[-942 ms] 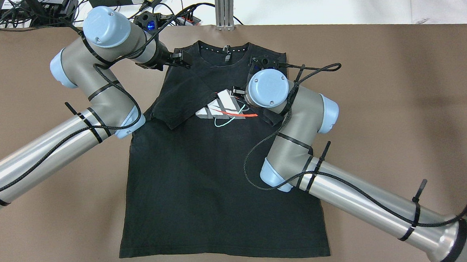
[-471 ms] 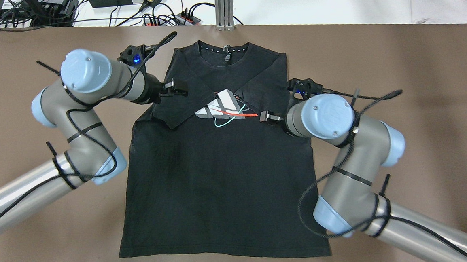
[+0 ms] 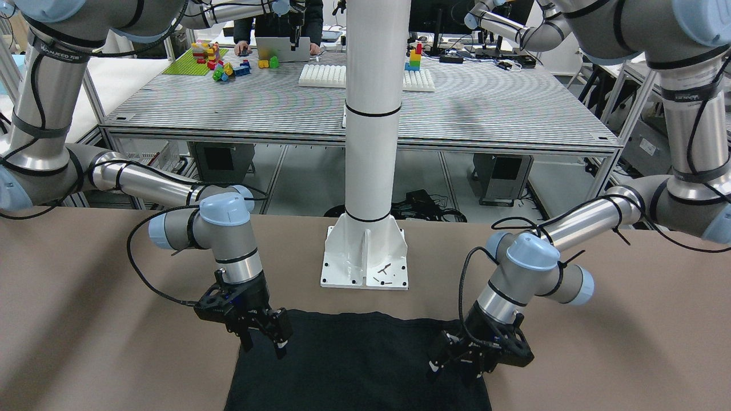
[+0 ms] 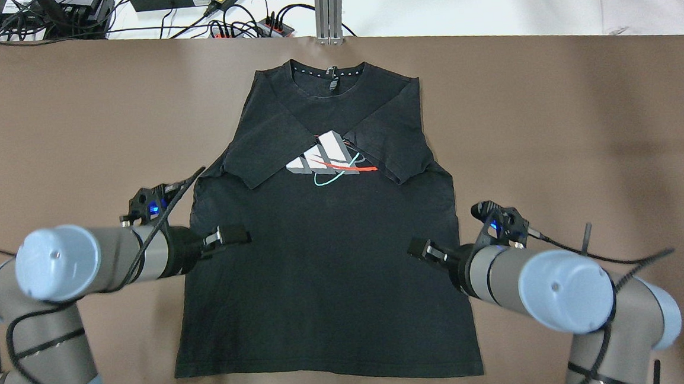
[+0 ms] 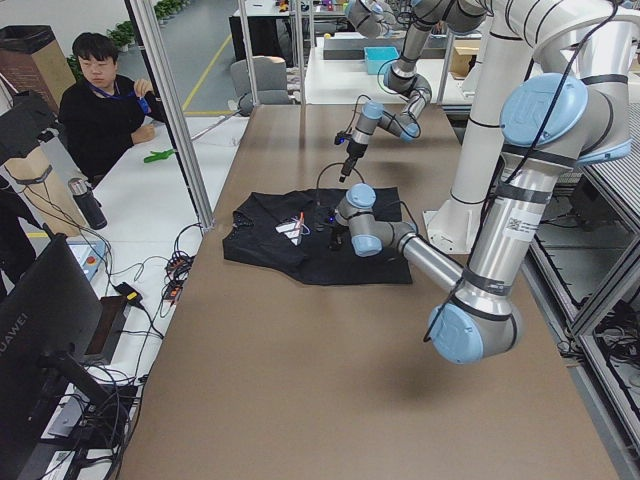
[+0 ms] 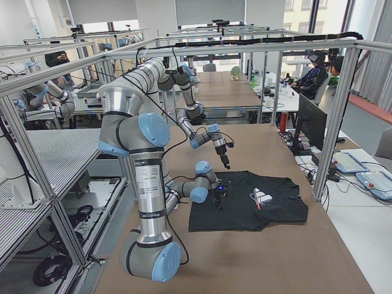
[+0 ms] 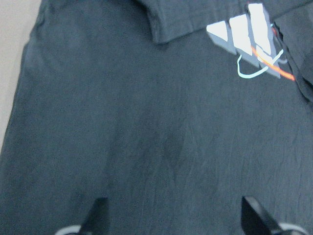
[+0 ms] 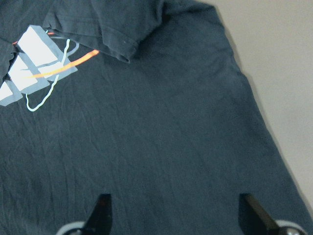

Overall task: Fold clothes
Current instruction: 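Release both sleeves and move both grippers to the hem corners nearest the robot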

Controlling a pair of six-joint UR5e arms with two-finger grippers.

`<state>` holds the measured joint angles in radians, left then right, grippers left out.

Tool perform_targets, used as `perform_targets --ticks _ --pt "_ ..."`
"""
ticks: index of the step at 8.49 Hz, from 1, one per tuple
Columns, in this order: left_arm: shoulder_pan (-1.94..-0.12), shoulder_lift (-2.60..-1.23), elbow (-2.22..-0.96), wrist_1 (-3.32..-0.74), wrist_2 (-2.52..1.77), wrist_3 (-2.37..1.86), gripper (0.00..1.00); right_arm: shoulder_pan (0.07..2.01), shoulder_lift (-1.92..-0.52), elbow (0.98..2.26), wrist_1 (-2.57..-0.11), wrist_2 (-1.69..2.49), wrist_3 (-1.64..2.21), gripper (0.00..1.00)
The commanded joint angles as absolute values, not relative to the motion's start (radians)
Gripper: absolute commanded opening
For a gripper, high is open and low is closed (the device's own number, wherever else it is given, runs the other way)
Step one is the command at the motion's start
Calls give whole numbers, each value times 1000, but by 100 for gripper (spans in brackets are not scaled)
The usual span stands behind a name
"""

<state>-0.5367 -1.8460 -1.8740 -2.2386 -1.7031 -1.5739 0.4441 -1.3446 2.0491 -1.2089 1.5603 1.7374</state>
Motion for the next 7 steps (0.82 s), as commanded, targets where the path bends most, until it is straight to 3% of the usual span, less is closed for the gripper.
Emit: perform_targets --ticks 1,3,5,7 --pt "-289 -1647 -2064 -2241 -1507 -1747 95 225 -1585 2112 -957 1355 1908 91" --pt "-160 -1519 -2071 -2334 -1421 -1770 95 41 -1747 2149 -833 1167 1994 92" --pt "-89 -1416 -2045 -2442 -1352 -1773 95 -5 -1758 2152 -830 1135 2034 91" --pt "-72 -1428 -2007 -2441 -1351 -1772 95 -3 -1758 2149 -833 1137 2028 93"
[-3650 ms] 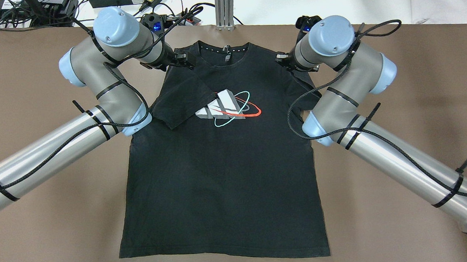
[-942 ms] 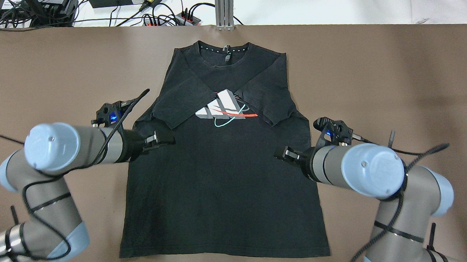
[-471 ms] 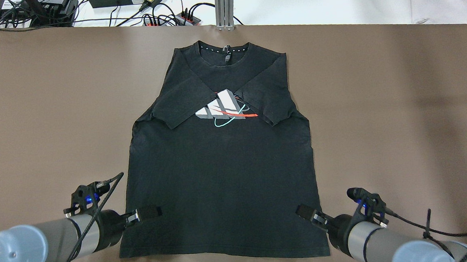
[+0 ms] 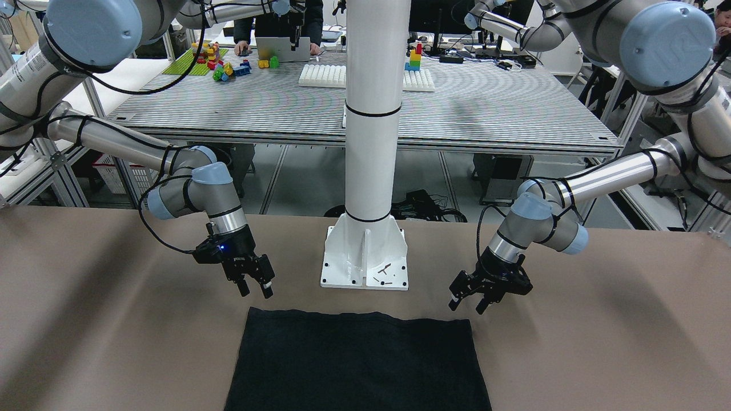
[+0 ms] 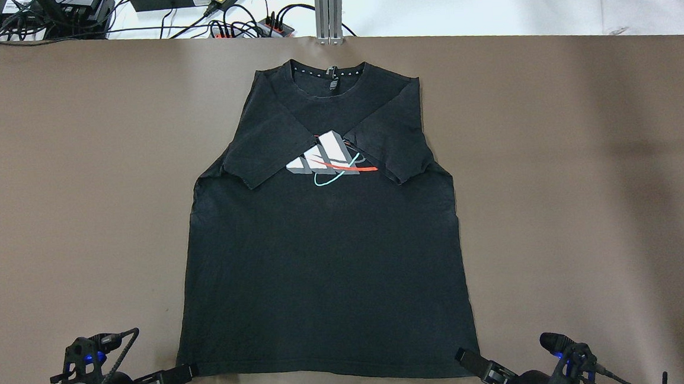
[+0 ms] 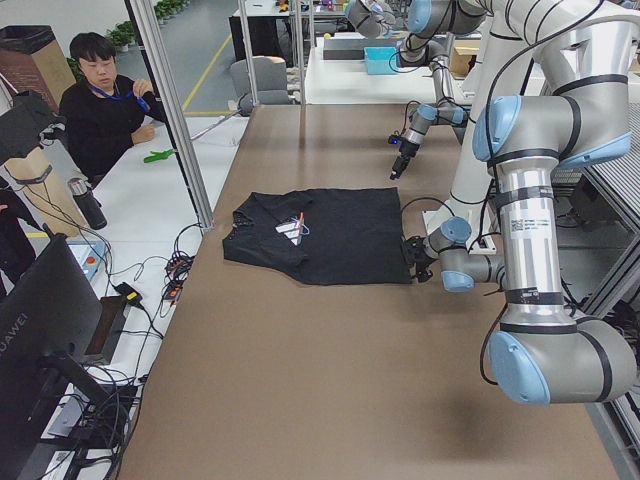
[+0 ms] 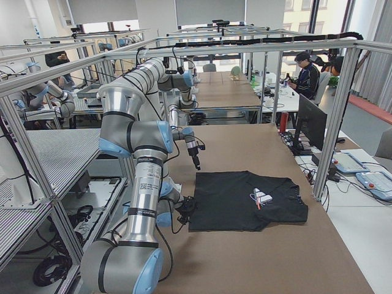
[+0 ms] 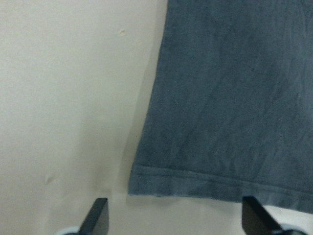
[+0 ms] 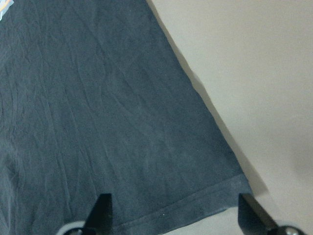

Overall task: Fold clothes
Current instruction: 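Release both sleeves and move both grippers to the hem corners nearest the robot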

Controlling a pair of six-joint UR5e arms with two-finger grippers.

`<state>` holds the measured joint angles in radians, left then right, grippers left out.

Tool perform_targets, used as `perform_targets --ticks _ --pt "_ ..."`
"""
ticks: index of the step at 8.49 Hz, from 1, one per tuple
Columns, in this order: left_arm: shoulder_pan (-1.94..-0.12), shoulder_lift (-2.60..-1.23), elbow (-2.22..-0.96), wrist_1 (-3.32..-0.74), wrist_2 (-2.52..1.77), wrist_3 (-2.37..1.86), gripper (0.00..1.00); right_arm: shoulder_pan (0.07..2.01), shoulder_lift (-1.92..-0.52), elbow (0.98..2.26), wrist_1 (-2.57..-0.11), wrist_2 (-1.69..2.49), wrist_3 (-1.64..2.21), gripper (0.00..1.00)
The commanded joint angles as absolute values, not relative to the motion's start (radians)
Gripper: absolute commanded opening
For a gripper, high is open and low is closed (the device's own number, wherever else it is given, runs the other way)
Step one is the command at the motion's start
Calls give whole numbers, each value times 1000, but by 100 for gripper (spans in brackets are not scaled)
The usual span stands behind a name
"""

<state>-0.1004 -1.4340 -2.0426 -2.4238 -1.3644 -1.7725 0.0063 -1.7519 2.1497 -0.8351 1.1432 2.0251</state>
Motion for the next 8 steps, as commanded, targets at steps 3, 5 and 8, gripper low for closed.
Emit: perform_targets --ticks 3,5,8 --pt "-74 -1498 -1945 -2442 -1350 -1772 91 -2 -1756 2148 -833 1135 2023 94" --pt "-80 -1500 -1945 -2442 -1350 -1772 78 -2 -1755 2146 -833 1135 2022 94" --pt "-109 -1485 -1954 -2444 -1353 -1769 64 -2 -1755 2146 -833 1134 2022 94"
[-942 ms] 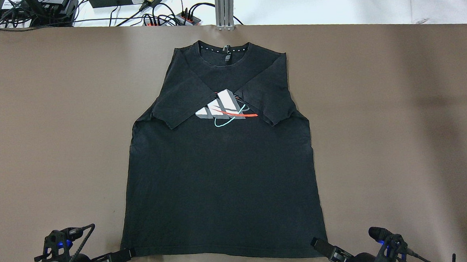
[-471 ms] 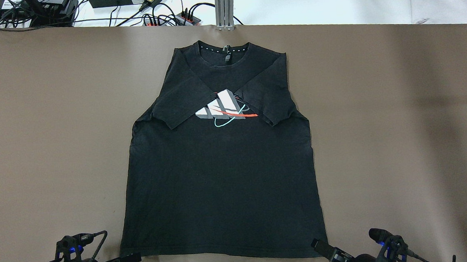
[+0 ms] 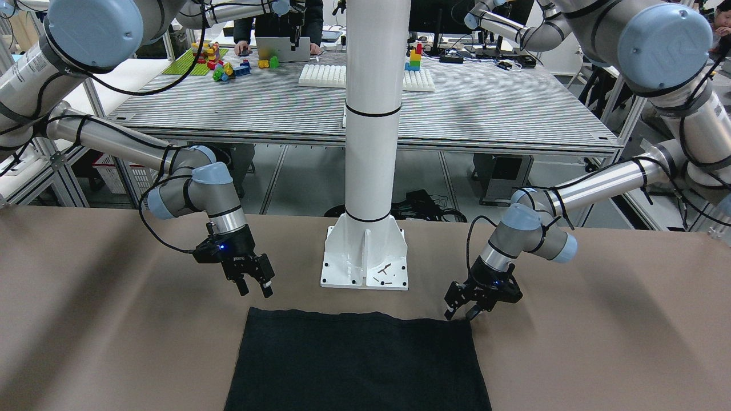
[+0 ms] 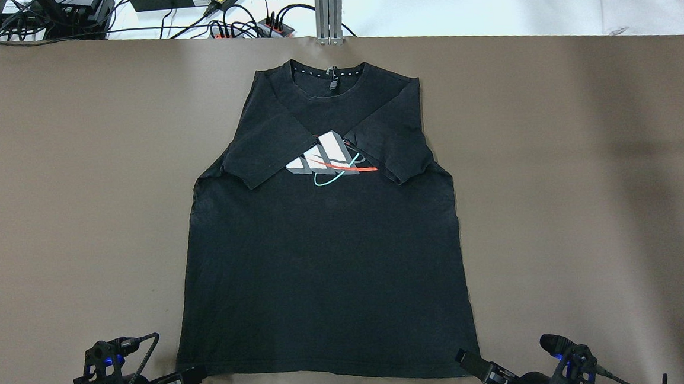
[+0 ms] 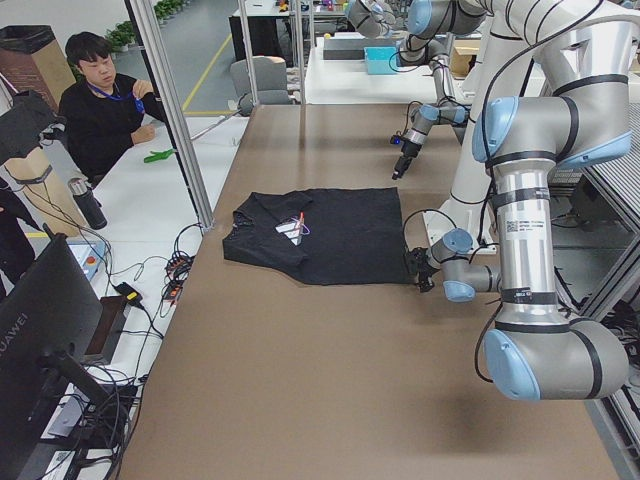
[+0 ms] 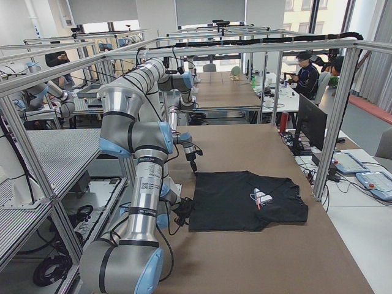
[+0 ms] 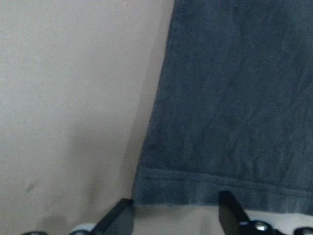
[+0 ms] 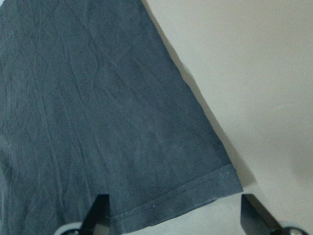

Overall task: Fold clothes
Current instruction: 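Grasp the hem corners with both grippers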

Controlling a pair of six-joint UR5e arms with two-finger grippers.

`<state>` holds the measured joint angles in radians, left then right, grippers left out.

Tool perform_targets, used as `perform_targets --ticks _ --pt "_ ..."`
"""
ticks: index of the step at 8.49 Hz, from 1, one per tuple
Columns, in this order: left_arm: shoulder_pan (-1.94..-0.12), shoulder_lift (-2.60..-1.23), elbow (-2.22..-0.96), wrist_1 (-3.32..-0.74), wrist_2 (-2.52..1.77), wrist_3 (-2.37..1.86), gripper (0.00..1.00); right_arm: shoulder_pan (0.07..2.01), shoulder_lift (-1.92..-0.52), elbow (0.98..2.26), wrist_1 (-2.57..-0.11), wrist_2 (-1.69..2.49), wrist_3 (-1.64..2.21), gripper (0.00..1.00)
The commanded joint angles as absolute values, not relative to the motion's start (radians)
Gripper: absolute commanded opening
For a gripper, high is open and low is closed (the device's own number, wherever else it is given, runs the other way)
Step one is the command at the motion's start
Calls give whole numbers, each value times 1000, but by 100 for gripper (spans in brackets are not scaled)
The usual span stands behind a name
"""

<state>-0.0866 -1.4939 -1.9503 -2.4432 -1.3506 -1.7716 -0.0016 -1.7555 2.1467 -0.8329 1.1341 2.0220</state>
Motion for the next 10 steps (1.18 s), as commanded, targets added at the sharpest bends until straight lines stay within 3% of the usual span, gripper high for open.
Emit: perform_targets --ticks 1,4,5,7,10 --pt "-115 -1485 -1954 -2444 -1353 -1769 64 -3 -1755 2148 -833 1134 2022 94" --pt "-115 -1485 -1951 -2444 -1351 -1769 59 -3 -1755 2146 -833 1131 2022 94" --pt "-115 -1486 -1953 -2444 -1353 -1766 47 -3 -1755 2146 -833 1131 2022 94" --pt "-115 -1483 -1956 -2444 -1351 -1764 0 -3 -1755 2146 -833 1131 2023 94" --pt "-115 -1470 -1993 -2444 -1353 -1758 0 -3 -1779 2128 -848 1132 2022 92"
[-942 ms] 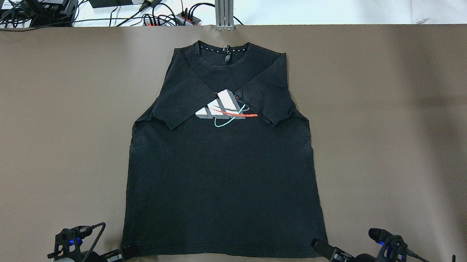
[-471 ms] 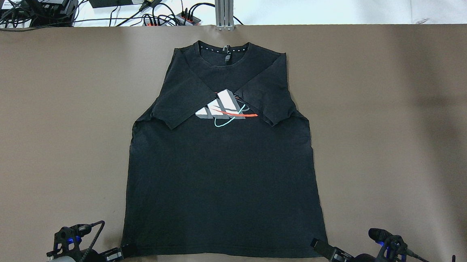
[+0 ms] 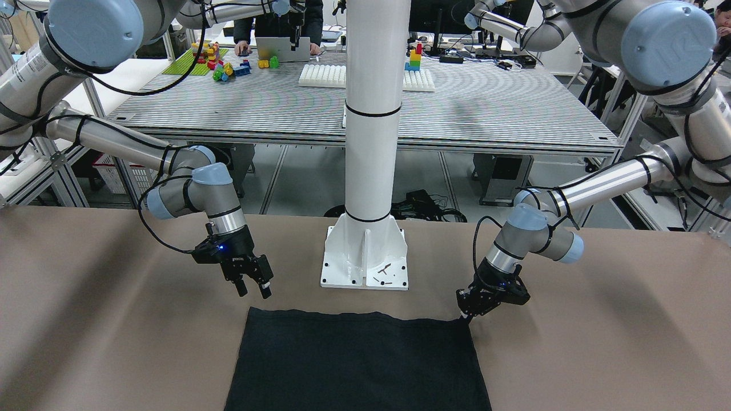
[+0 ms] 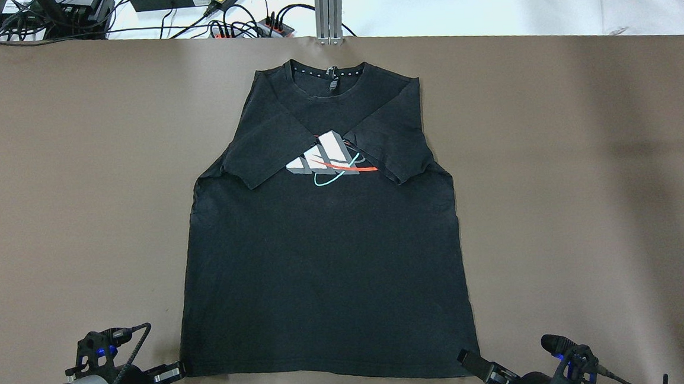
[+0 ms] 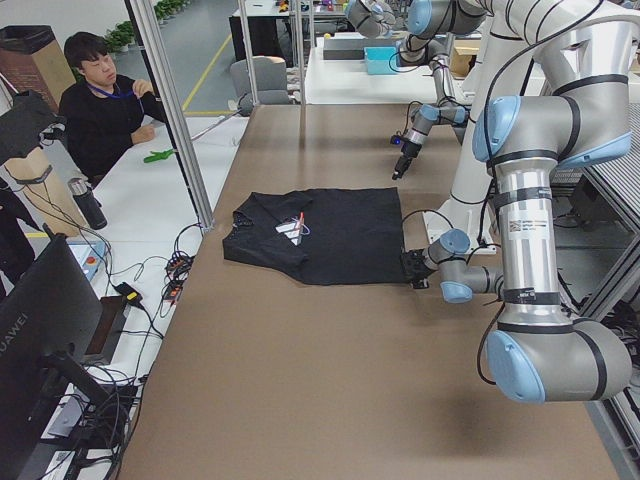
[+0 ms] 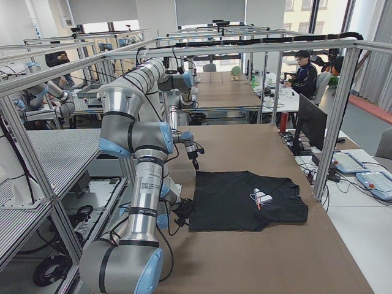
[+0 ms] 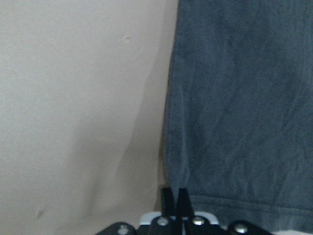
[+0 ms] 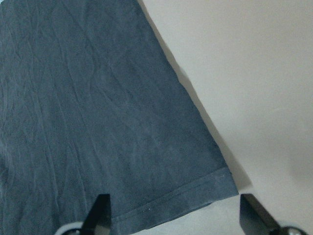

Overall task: Fold clothes
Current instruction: 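Grasp the hem corners with both grippers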

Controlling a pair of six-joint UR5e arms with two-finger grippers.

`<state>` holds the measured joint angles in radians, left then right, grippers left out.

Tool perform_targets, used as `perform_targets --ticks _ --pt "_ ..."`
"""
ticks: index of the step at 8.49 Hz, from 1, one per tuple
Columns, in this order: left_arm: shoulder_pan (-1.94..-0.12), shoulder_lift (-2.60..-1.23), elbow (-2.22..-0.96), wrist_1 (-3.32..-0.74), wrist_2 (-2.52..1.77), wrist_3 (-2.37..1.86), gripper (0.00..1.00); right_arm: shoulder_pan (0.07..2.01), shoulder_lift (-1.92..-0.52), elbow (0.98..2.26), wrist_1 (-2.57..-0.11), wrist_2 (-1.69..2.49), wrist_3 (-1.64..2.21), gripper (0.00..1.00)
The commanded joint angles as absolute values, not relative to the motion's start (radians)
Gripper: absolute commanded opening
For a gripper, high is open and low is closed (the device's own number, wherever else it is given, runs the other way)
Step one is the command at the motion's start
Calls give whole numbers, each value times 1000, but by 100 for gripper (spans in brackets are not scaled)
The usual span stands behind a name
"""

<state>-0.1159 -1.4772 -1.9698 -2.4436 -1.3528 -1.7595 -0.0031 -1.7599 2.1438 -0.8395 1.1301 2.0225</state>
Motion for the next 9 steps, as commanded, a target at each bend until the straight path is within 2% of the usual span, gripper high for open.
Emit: perform_targets --ticks 1,4,6,9 --pt "-115 -1470 -1991 -2442 -1353 -1758 0 -6 -1781 2105 -859 1137 2023 92" --pt "-115 -1468 -1993 -2444 -1351 -1756 0 -26 -1760 2063 -859 1129 2034 87" --pt "-115 -1470 -1993 -2444 -1351 -1756 0 -28 -1711 2014 -859 1121 2039 76" --pt "-115 -1470 -1993 -2444 -1351 -1756 0 -26 -1697 2009 -859 1121 2039 59"
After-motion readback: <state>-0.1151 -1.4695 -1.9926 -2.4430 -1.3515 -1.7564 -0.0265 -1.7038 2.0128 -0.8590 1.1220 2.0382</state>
